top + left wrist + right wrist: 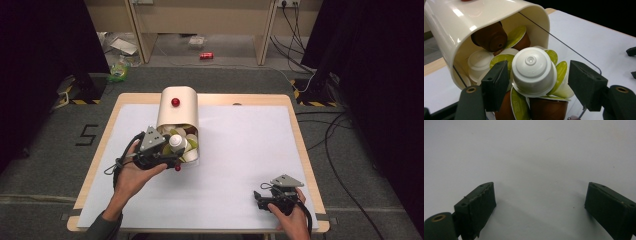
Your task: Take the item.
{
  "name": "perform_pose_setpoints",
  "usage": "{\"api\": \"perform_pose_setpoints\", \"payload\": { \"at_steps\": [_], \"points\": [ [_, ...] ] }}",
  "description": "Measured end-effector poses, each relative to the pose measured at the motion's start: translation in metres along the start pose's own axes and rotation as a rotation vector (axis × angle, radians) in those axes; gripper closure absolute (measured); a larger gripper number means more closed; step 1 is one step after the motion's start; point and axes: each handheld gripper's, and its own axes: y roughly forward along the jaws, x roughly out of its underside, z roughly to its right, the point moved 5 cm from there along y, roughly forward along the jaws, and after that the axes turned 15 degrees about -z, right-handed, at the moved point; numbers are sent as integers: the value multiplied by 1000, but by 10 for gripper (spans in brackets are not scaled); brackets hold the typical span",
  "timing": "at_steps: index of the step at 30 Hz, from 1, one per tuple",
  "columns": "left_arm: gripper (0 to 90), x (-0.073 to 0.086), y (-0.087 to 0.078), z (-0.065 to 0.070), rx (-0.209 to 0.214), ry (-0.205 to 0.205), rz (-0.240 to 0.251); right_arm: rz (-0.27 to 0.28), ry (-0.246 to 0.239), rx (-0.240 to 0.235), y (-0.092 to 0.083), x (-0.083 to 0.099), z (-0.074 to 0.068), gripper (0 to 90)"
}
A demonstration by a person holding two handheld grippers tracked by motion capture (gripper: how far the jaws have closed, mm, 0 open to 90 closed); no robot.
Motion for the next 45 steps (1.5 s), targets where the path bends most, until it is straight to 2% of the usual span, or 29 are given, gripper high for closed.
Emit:
{"api": "perform_pose_setpoints", "payload": {
  "at_steps": [13,24,34,45],
  "points": [
    [357,-3,12,-3,-22,1,-22,-2,4,-2,0,0,0,101],
    [402,-4,19,-2,-17,3,-31,0,0,-1,0,0,0,102],
    [409,-5,13,-1,-31,18,-16,-2,5,-2,0,0,0,102],
    [409,-9,3,1,-13,27,4,-2,5,-2,0,0,0,101]
  ]
}}
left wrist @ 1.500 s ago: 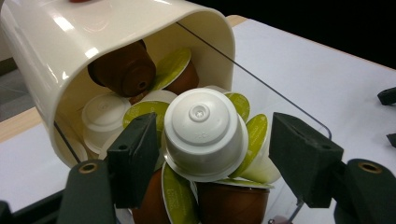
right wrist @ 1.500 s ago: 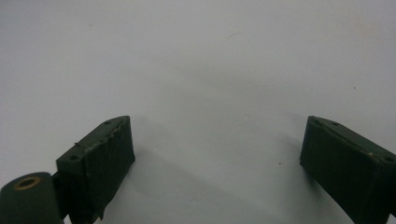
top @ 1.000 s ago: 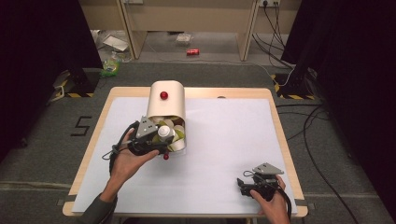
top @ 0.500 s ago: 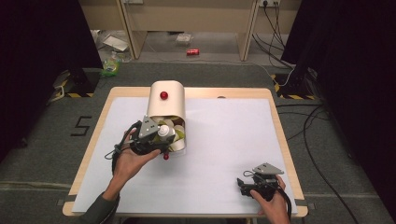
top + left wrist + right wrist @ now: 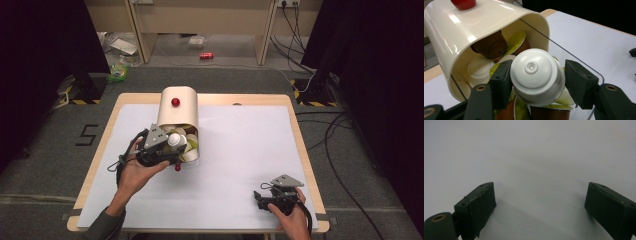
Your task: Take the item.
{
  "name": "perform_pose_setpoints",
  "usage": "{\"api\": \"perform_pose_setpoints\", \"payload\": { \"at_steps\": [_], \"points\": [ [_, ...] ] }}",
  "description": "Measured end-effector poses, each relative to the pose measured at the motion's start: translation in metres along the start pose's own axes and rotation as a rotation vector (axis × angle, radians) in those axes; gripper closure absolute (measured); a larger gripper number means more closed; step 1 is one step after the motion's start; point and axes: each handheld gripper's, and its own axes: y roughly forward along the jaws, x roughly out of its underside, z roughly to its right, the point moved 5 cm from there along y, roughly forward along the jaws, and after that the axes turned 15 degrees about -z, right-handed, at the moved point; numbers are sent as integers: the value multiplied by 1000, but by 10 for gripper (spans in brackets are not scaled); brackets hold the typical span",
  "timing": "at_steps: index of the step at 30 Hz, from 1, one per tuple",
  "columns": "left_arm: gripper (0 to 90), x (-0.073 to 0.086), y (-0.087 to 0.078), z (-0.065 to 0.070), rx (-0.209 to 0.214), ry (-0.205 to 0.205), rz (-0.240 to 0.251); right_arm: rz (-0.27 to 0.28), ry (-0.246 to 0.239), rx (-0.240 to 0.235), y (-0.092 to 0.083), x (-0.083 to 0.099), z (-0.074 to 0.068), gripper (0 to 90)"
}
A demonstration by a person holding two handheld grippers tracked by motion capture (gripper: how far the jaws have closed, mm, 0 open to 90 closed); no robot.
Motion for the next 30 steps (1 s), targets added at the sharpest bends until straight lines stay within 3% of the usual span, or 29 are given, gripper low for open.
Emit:
{"api": "perform_pose_setpoints", "payload": {
  "at_steps": [13,30],
  "points": [
    [410,-2,-15,-2,-1,28,11,1,-4,1,0,0,0,101],
    [410,5,-30,-9,13,2,16,1,-4,1,0,0,0,101]
  ]
}}
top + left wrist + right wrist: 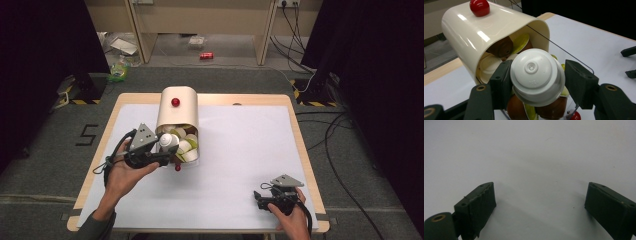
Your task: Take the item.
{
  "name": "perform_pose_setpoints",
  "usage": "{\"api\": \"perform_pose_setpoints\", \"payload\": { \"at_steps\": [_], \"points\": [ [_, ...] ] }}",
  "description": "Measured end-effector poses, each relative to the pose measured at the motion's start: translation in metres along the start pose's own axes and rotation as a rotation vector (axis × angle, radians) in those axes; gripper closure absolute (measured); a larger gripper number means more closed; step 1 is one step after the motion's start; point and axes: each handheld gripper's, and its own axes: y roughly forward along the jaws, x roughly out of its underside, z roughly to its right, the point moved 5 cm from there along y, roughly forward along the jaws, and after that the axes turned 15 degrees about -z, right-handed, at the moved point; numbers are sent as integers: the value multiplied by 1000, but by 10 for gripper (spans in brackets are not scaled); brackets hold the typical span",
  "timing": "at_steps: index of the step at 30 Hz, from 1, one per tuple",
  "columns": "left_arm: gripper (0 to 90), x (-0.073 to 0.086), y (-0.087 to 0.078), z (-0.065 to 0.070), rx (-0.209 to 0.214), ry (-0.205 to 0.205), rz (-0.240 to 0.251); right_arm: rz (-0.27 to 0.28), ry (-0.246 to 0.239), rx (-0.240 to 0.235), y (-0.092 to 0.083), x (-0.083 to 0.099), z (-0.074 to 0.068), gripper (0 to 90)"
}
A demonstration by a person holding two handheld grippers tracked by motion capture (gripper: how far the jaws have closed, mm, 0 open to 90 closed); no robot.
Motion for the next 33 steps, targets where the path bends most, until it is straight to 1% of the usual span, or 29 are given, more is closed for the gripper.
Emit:
{"api": "perform_pose_setpoints", "payload": {
  "at_steps": [5,6,7,15,22,24,25,31,33],
  "points": [
    [410,5,-7,-9,-14,-15,4,0,0,0,0,0,0,101],
    [410,5,-7,-9,-14,-15,4,0,0,0,0,0,0,101],
    [410,6,-9,-12,-19,-25,7,0,0,0,0,0,0,101],
    [410,12,-18,-23,-35,-43,13,0,0,0,0,0,0,101],
    [410,16,-22,-30,-47,-62,19,-1,2,0,0,0,0,101],
    [410,18,-24,-34,-59,-66,20,0,0,0,0,0,0,101],
    [409,18,-24,-34,-53,-70,20,0,0,0,0,0,0,101],
    [410,25,-27,-41,-64,-87,18,0,0,0,0,0,0,101],
    [410,28,-28,-45,-75,-91,16,0,0,1,0,0,0,101]
  ]
}}
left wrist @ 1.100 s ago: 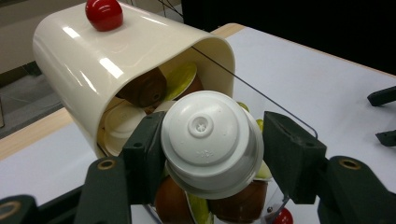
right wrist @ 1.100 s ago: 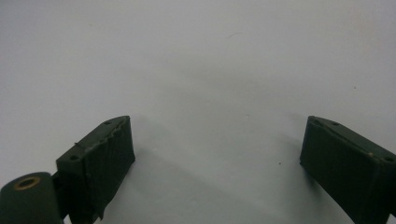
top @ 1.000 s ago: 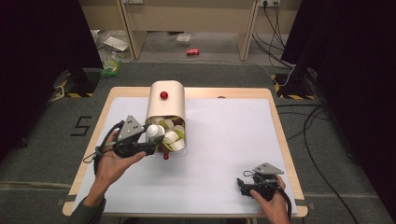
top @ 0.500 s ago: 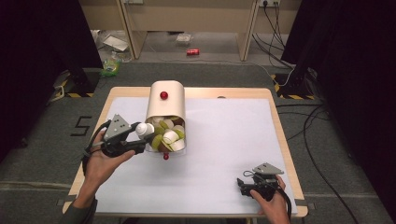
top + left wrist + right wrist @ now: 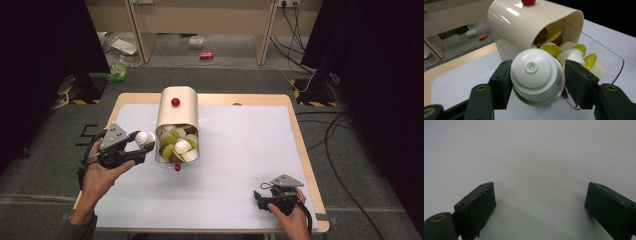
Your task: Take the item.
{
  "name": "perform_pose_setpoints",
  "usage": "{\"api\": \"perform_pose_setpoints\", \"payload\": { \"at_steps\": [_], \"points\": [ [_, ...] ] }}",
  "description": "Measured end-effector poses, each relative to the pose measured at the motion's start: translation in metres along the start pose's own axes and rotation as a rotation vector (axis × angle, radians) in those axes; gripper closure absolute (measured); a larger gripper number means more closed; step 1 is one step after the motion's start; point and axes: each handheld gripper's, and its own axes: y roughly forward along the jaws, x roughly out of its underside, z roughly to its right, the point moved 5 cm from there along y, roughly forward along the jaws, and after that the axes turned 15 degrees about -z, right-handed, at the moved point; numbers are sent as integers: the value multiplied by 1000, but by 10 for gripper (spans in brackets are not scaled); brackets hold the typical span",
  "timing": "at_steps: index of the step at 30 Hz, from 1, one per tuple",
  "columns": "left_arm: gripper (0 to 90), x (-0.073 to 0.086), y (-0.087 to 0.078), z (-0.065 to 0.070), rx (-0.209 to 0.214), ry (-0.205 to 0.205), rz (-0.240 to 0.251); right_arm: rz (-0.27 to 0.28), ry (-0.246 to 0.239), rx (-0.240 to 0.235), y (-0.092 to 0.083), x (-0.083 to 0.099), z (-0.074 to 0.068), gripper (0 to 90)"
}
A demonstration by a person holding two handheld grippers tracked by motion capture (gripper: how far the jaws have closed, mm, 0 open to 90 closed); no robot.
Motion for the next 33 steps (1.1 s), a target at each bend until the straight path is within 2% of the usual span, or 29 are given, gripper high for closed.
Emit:
{"api": "perform_pose_setpoints", "payload": {
  "at_steps": [18,27,33],
  "points": [
    [410,27,5,-22,-24,-73,-19,0,3,0,0,0,0,101],
    [410,40,8,-28,-39,-88,-28,0,0,0,0,0,0,101],
    [410,47,11,-29,-33,-105,-27,-1,8,-1,0,0,-1,101]
  ]
}}
